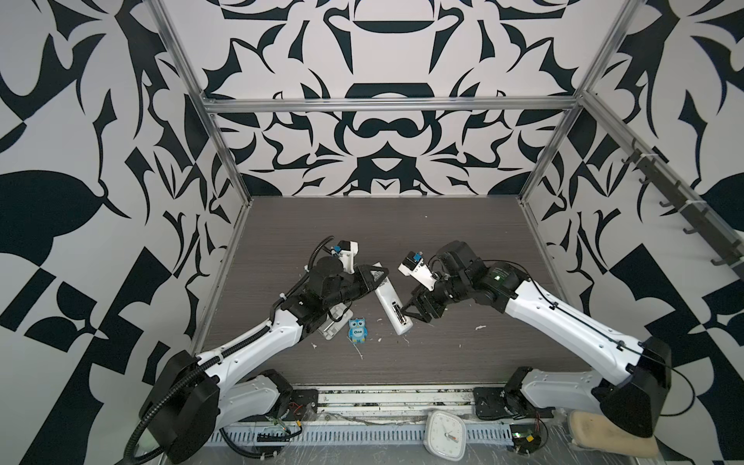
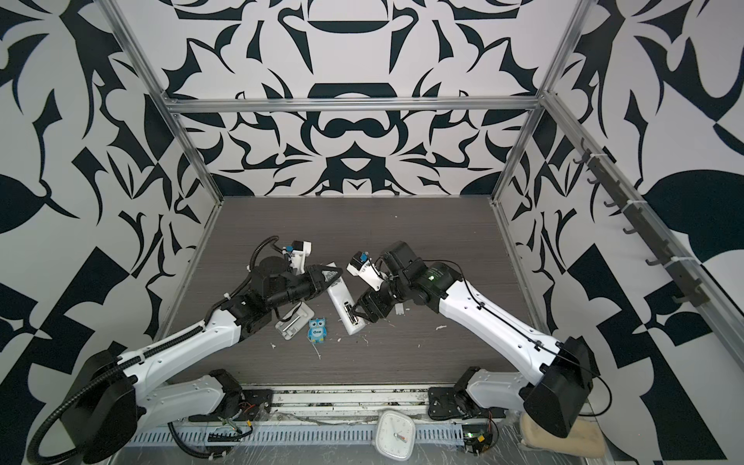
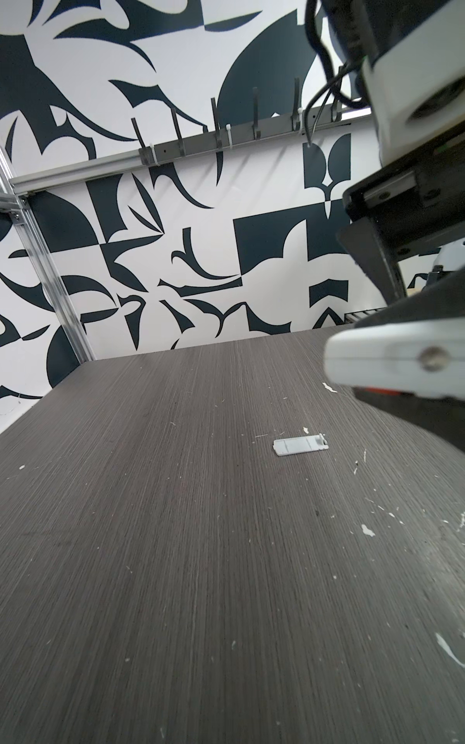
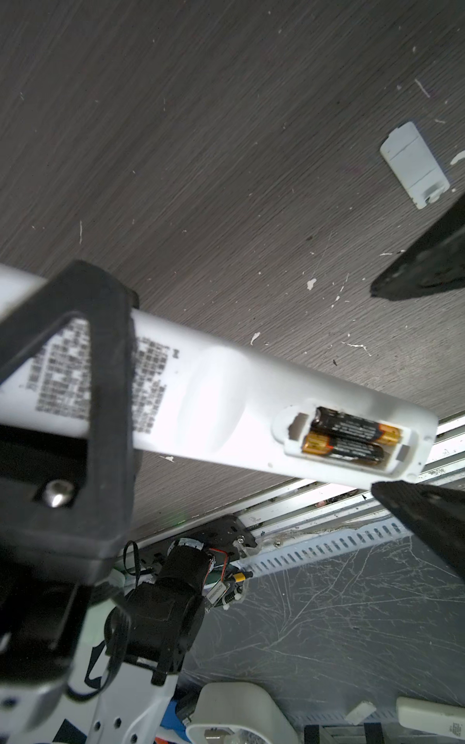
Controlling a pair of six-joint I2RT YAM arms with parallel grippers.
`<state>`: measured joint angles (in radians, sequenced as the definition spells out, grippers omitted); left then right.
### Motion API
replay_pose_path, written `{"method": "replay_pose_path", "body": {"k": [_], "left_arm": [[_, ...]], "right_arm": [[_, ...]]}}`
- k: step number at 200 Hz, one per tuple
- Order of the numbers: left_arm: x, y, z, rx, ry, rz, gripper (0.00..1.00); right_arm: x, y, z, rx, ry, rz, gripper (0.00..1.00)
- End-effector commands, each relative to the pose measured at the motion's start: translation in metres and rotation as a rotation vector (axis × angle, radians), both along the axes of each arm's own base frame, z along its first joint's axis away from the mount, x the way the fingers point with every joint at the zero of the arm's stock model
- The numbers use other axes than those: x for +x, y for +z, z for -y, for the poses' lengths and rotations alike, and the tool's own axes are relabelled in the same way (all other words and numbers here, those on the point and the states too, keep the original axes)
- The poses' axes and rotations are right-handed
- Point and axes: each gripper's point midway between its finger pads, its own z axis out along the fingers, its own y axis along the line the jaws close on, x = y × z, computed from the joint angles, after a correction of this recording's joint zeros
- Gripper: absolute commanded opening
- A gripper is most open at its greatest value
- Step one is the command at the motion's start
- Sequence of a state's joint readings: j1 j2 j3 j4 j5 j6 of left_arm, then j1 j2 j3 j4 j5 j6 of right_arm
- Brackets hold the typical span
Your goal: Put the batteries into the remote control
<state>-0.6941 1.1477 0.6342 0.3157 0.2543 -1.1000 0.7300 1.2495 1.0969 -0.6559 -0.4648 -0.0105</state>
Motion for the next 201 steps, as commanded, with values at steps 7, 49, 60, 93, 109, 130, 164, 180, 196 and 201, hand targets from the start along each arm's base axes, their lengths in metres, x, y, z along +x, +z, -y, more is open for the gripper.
{"method": "replay_pose_path", "body": {"k": [7, 49, 60, 93, 109, 130, 164, 180, 196, 201], "left_arm": [[0.000, 0.017, 0.005, -0.041, -0.019, 0.041, 0.00], [-0.002, 0.019, 0.006, -0.043, -0.029, 0.036, 0.00], [-0.002, 0.020, 0.005, -0.044, -0.030, 0.037, 0.00], [-0.004, 0.020, 0.005, -0.044, -0.033, 0.036, 0.00], [-0.003, 0.020, 0.005, -0.045, -0.031, 0.036, 0.00], [-0.003, 0.021, 0.005, -0.048, -0.033, 0.038, 0.00], [-0.004, 0.021, 0.005, -0.049, -0.035, 0.038, 0.00], [-0.004, 0.021, 0.005, -0.048, -0.034, 0.038, 0.00], [-0.003, 0.022, 0.005, -0.050, -0.034, 0.039, 0.00], [-0.003, 0.022, 0.006, -0.051, -0.034, 0.039, 0.00]], "right_arm": [[0.008, 0.023, -0.011, 0.065, 0.006, 0.058, 0.74], [0.017, 0.017, -0.014, 0.053, -0.015, 0.061, 0.74], [0.018, 0.015, -0.015, 0.053, -0.016, 0.059, 0.74], [0.018, 0.011, -0.017, 0.050, -0.013, 0.047, 0.74], [0.017, 0.009, -0.017, 0.049, -0.011, 0.040, 0.73], [0.016, 0.006, -0.018, 0.047, -0.006, 0.028, 0.73], [0.011, -0.002, -0.022, 0.032, 0.008, 0.012, 0.73], [0.009, -0.007, -0.023, 0.023, 0.012, 0.010, 0.73], [0.008, -0.013, -0.023, 0.011, 0.013, 0.007, 0.73], [0.008, -0.015, -0.022, 0.006, 0.013, 0.008, 0.73]]}}
